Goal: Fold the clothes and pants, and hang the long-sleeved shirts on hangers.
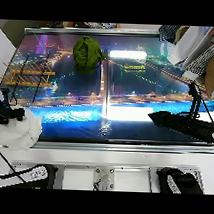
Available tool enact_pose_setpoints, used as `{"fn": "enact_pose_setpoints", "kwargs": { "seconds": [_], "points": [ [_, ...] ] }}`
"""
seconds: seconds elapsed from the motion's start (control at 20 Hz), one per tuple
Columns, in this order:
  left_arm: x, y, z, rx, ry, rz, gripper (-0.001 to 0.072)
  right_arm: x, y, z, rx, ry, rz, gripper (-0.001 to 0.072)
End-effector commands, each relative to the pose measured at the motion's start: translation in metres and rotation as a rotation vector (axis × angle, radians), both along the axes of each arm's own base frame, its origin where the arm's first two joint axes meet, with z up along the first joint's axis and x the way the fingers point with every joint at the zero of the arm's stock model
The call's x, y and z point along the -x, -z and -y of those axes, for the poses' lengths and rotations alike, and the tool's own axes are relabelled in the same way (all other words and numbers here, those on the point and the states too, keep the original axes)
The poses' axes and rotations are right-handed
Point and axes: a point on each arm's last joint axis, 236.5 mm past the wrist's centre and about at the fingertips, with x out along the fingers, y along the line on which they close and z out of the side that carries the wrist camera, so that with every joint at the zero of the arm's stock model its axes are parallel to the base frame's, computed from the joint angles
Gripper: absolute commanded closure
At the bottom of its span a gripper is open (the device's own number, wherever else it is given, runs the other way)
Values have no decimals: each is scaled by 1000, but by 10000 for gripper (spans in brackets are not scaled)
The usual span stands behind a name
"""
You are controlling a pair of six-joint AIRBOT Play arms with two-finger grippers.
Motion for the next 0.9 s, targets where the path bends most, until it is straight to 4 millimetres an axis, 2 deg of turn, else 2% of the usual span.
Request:
{"fn": "enact_pose_setpoints", "kwargs": {
  "seconds": [0.0,0.1,0.15,0.25,0.4,0.45,0.55,0.7,0.8,0.85],
  "points": [
    [10,-7,5,-13,0,31,690,0,0,0,-1,0,-1,698],
    [2,-38,8,-54,17,115,695,1,-2,-3,-16,-3,-2,698],
    [-4,-64,14,-74,27,171,695,1,-5,-6,-36,-7,-3,698],
    [-19,-129,39,-80,60,326,695,2,-12,-14,-86,-15,-4,698],
    [-32,-242,107,-61,207,638,695,3,-17,-19,-120,-20,-4,698],
    [-31,-281,134,-51,286,750,695,2,-18,-19,-122,-18,0,698],
    [-16,-344,185,-10,431,931,696,0,-22,-18,-123,-12,15,698],
    [11,-413,254,145,605,1148,696,-11,-48,-15,-112,-4,113,698],
    [20,-436,295,253,733,1202,696,-24,-77,-6,-81,30,221,699],
    [21,-442,316,298,797,1201,696,-31,-93,2,-52,56,281,699]
  ]
}}
